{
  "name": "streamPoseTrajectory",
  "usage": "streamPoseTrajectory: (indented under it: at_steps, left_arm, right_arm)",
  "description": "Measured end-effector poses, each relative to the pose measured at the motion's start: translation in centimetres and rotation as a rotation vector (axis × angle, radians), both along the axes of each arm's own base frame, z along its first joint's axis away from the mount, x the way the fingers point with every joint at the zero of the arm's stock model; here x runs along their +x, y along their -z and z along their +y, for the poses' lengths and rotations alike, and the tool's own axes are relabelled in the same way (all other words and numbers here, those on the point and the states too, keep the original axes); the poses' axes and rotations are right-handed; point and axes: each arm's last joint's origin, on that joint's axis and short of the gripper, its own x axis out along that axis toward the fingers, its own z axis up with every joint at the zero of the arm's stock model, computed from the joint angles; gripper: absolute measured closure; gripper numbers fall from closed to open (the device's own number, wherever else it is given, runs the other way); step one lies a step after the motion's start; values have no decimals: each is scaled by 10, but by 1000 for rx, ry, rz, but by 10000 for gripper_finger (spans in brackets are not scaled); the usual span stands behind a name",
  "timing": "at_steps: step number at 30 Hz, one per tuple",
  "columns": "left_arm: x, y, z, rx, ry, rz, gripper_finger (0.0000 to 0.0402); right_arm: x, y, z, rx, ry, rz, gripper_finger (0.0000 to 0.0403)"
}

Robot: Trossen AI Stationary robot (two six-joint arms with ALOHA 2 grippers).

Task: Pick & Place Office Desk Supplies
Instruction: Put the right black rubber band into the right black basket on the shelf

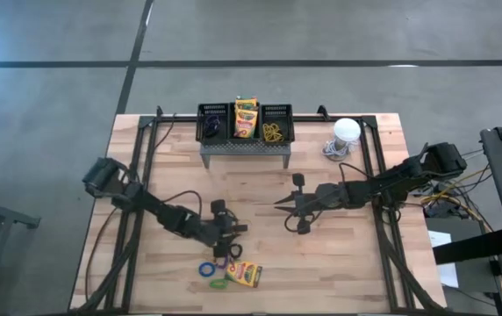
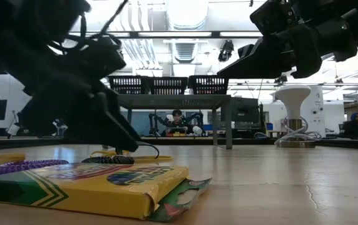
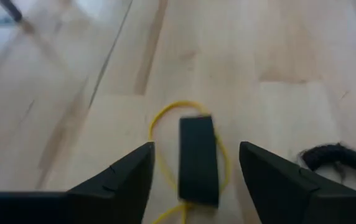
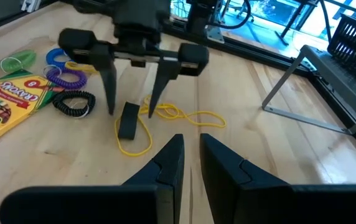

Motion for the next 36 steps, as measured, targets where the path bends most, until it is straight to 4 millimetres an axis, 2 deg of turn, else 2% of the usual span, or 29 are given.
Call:
streamPoseTrajectory:
  at_steps: [5,12,17,21,27,33,36]
  left_arm:
    - [3,-1,8,-41,-43,20,209]
    - [3,0,11,-80,-6,54,317]
    - [9,-7,8,-53,4,25,387]
    - [25,-24,5,27,-13,-53,392]
    - [44,-46,1,108,-5,-126,388]
    - [48,-51,0,47,-1,-148,390]
    - [47,-50,0,36,-7,-148,391]
  right_arm:
    - [0,0,0,2,0,-7,355]
    - [0,0,0,1,1,-4,355]
    - [0,0,0,5,2,-4,355]
    - [0,0,0,30,-3,-3,355]
    - [2,3,6,71,-167,-14,354]
    - [18,30,18,-81,-300,-16,323]
    - [30,32,28,-163,-334,-38,297]
